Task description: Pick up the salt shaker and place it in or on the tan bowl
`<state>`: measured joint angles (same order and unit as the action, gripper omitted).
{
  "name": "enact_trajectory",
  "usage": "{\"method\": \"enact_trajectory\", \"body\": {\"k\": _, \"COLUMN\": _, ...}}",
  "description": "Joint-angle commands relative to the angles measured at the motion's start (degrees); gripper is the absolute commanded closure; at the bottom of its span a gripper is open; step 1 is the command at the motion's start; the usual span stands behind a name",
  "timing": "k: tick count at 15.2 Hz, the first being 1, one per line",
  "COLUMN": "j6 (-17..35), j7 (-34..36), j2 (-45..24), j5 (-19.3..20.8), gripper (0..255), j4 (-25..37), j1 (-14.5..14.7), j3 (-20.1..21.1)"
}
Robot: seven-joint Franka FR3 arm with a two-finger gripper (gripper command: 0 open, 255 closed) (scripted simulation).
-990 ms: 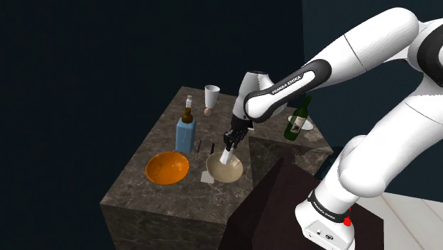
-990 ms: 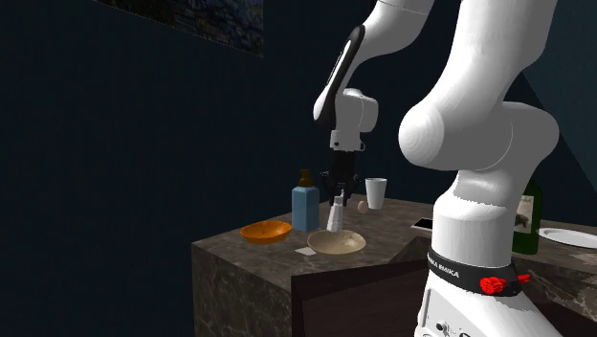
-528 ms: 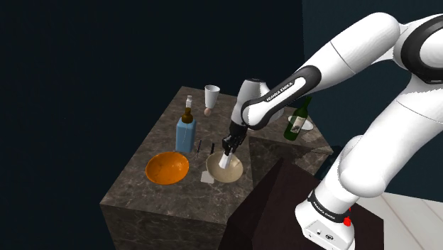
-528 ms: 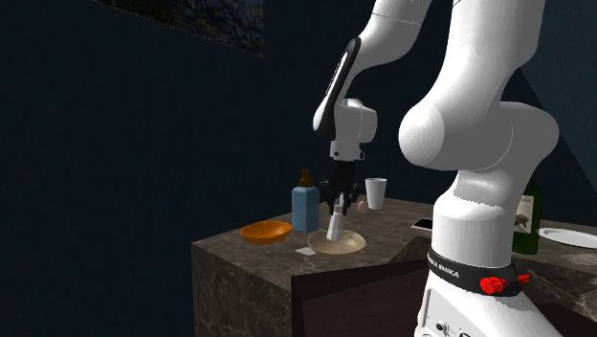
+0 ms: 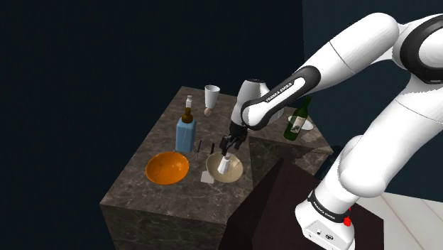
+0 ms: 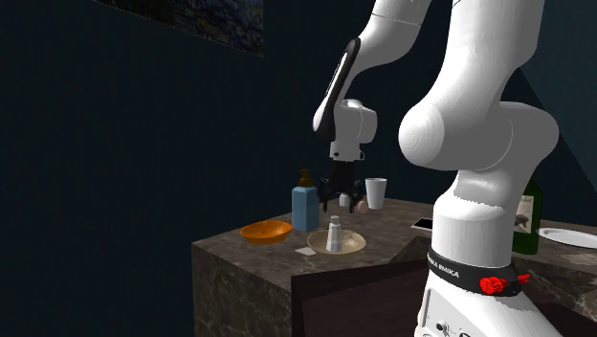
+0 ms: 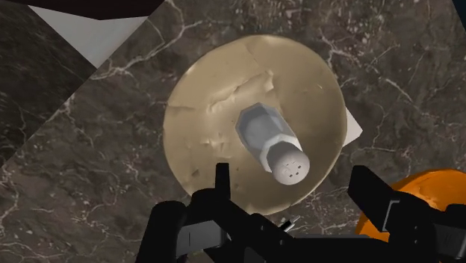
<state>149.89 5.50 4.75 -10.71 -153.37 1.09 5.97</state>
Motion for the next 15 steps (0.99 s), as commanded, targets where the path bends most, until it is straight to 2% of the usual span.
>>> {"method": "enact_trajectory", "body": {"k": 1, "j6": 0.0, "j7": 0.0, "j2": 0.0, "j5": 0.0, "gripper": 0, "j4": 0.0, "j1": 0.0, "j3": 0.0}}
{"method": "enact_trajectory", "body": {"k": 3, "j6": 0.0, "j7": 0.0, "j2": 0.0, "j5": 0.0, "gripper": 0, "j4": 0.0, "j1": 0.0, "j3": 0.0}}
{"method": "enact_trajectory", "body": {"k": 7, "j6": -8.9, "j7": 0.6, "j2": 7.5, "j5": 1.1, "gripper": 0, "j4": 1.4, "j1": -0.6, "j3": -0.5}}
{"method": "enact_trajectory", "body": {"k": 15, "j6": -8.9, "j7": 0.6, "j2": 7.5, "j5": 1.1, "gripper": 0, "j4": 1.4, "j1": -0.6, "j3": -0.5}}
